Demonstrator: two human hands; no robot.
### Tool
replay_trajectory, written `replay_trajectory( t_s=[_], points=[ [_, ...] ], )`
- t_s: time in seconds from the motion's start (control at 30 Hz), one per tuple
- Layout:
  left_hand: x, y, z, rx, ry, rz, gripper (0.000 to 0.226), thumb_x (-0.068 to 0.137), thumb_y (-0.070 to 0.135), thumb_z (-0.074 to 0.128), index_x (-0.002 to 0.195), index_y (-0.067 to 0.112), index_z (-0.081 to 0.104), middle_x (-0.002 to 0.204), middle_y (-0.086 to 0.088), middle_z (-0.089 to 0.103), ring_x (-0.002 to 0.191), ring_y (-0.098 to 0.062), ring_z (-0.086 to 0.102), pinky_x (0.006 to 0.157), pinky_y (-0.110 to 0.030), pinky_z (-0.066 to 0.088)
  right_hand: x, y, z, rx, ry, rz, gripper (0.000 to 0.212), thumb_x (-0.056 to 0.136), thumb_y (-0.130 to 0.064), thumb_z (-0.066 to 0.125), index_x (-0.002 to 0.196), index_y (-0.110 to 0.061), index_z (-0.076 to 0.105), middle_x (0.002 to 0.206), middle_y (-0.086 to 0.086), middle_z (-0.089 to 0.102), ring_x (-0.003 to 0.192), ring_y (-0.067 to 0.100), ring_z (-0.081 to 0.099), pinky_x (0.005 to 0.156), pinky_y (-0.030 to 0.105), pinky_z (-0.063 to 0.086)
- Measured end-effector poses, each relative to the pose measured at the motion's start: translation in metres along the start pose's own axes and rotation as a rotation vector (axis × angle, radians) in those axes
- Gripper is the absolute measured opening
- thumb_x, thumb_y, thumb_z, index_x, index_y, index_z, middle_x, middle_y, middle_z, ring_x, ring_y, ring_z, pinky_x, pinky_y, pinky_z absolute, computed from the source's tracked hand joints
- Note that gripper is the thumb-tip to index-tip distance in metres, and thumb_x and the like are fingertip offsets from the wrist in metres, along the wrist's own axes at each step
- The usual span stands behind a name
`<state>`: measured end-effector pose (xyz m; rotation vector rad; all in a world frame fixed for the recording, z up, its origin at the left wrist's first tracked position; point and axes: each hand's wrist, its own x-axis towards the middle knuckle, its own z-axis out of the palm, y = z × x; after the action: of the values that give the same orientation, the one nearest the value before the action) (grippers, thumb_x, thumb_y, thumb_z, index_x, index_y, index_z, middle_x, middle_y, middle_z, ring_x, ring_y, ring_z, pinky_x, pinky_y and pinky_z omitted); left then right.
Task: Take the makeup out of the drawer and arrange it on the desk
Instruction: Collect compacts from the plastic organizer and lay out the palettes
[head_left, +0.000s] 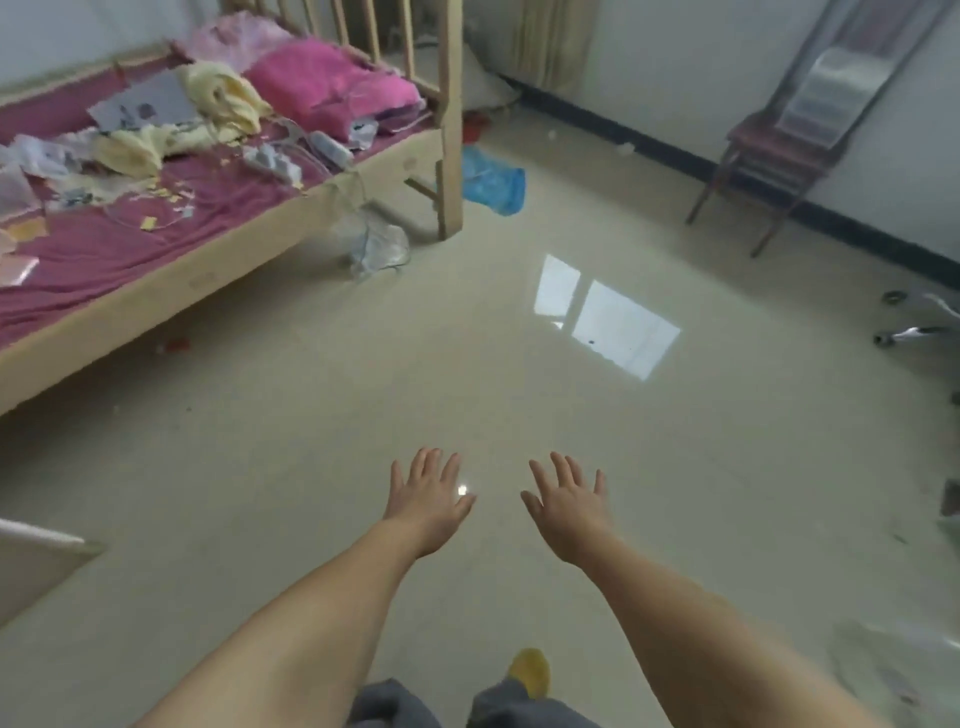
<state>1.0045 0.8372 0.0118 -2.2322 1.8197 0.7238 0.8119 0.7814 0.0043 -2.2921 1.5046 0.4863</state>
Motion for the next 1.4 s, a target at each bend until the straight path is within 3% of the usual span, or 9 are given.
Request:
replay_trajectory(
  t_s=[0.3, 0.7, 1.0, 1.2, 1.4],
  points=[
    [0.131, 0.188, -0.035, 0.162, -0.045, 0.311, 0.063, 0.097, 0.052, 0.022, 0.15, 0.02, 0.009, 0.158, -0.005, 0.005, 0.146, -0.021, -0.001, 0.114, -0.052, -0.002, 0.029, 0.179, -0.04, 0.113, 0.034, 0.287, 0.055, 0.099, -0.05, 0.015, 0.149, -0.027, 0.016, 0.158, 0.005, 0.015, 0.144, 0.022, 0.014, 0.111, 0.052, 0.013],
    [0.387, 0.324, -0.162, 0.31, -0.035, 0.522, 0.062, 0.098, 0.051, 0.021, 0.149, 0.02, 0.01, 0.157, -0.006, 0.012, 0.146, -0.021, 0.002, 0.115, -0.055, -0.002, 0.199, 0.353, -0.163, 0.178, 0.089, 0.527, 0.049, 0.099, -0.048, 0.019, 0.142, -0.026, 0.028, 0.149, 0.006, 0.033, 0.133, 0.024, 0.034, 0.103, 0.046, 0.026],
    [0.562, 0.429, -0.242, 0.331, -0.031, 0.574, 0.062, 0.097, 0.053, 0.022, 0.149, 0.02, 0.011, 0.157, -0.006, 0.013, 0.145, -0.023, 0.004, 0.114, -0.056, -0.002, 0.329, 0.485, -0.255, 0.22, 0.119, 0.602, 0.049, 0.099, -0.048, 0.021, 0.142, -0.026, 0.031, 0.147, 0.005, 0.036, 0.132, 0.024, 0.036, 0.101, 0.044, 0.027],
    [0.689, 0.53, -0.277, 0.309, -0.023, 0.558, 0.062, 0.097, 0.052, 0.022, 0.148, 0.02, 0.012, 0.157, -0.006, 0.014, 0.145, -0.023, 0.005, 0.115, -0.055, -0.001, 0.437, 0.607, -0.316, 0.216, 0.115, 0.555, 0.049, 0.099, -0.047, 0.021, 0.143, -0.025, 0.027, 0.15, 0.005, 0.032, 0.135, 0.024, 0.032, 0.107, 0.049, 0.021],
    [0.797, 0.632, -0.329, 0.264, 0.002, 0.548, 0.06, 0.097, 0.052, 0.024, 0.147, 0.02, 0.015, 0.156, -0.006, 0.016, 0.145, -0.022, 0.009, 0.115, -0.054, 0.002, 0.525, 0.725, -0.393, 0.173, 0.098, 0.52, 0.046, 0.099, -0.046, 0.023, 0.137, -0.024, 0.036, 0.142, 0.006, 0.039, 0.132, 0.024, 0.035, 0.109, 0.05, 0.019]
  ],
)
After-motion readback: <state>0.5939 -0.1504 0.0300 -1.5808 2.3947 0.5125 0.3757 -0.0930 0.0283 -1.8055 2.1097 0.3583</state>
